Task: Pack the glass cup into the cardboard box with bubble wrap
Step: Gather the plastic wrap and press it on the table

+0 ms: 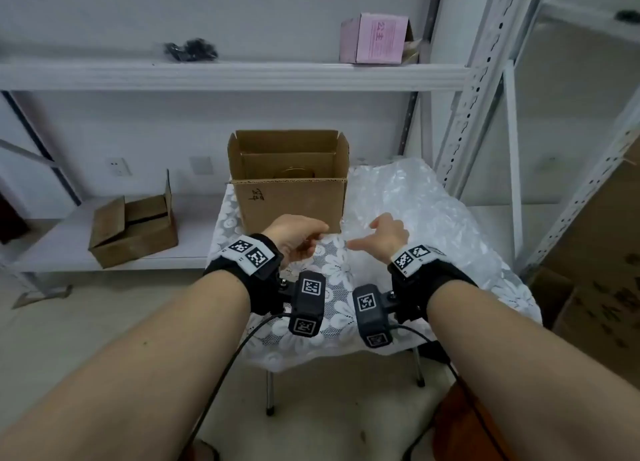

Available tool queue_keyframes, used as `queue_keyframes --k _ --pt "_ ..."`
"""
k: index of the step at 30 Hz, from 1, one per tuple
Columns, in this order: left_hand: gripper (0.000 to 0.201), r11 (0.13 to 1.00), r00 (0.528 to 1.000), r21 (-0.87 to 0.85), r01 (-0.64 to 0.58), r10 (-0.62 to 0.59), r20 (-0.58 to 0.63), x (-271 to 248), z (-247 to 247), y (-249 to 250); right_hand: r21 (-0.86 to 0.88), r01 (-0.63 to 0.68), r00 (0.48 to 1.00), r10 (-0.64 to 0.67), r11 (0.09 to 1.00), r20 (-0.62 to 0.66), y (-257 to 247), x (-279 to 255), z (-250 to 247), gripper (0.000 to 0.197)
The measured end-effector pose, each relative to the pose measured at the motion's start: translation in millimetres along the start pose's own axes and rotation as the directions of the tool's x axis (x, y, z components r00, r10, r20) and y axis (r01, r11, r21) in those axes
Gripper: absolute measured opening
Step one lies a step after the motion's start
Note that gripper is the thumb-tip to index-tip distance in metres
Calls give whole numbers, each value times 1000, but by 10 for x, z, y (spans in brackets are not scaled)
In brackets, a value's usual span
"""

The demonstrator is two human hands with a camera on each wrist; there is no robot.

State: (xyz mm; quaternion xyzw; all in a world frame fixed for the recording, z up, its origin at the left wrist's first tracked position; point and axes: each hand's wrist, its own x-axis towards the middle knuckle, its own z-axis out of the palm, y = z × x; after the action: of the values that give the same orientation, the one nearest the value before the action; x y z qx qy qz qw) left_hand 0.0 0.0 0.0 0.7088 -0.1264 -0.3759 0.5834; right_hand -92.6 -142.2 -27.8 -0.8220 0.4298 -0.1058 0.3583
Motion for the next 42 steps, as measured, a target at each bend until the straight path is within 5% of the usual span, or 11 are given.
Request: queue_keyframes --k 2,4,9,15,19,22,25,30,38,42 --pt "5 999 1000 42 7 -7 -6 15 10 -29 -223 -29 999 34 974 16 40 2 66 82" --pt "9 999 1000 47 15 -15 -1 30 0 -104 -298 -46 999 50 953 4 91 -4 123 72" --pt "13 998 999 37 49 -49 10 56 -1 -185 -204 -78 996 68 976 -55 205 80 73 32" --pt "16 996 996 68 59 -63 68 92 85 -200 -112 163 961 -184 980 -205 193 31 106 29" --pt "15 996 993 73 56 -64 100 103 132 -226 -246 240 965 -258 939 -43 98 -2 192 24" --pt "15 995 992 79 54 -63 111 100 126 -227 -304 160 987 -147 939 65 51 14 204 54" --pt "14 996 990 80 41 -51 132 97 121 -200 -238 142 988 -152 961 -25 9 -1 177 70" --pt "44 998 979 57 -22 10 206 70 172 -132 -83 195 960 -208 977 -186 -85 -115 110 52" --pt "71 999 942 -22 -40 45 332 -30 182 -122 313 221 975 -210 924 -70 -88 -197 118 43" --pt "101 995 960 14 -102 94 262 -37 165 -121 372 298 952 -300 879 -56 -118 -253 96 24"
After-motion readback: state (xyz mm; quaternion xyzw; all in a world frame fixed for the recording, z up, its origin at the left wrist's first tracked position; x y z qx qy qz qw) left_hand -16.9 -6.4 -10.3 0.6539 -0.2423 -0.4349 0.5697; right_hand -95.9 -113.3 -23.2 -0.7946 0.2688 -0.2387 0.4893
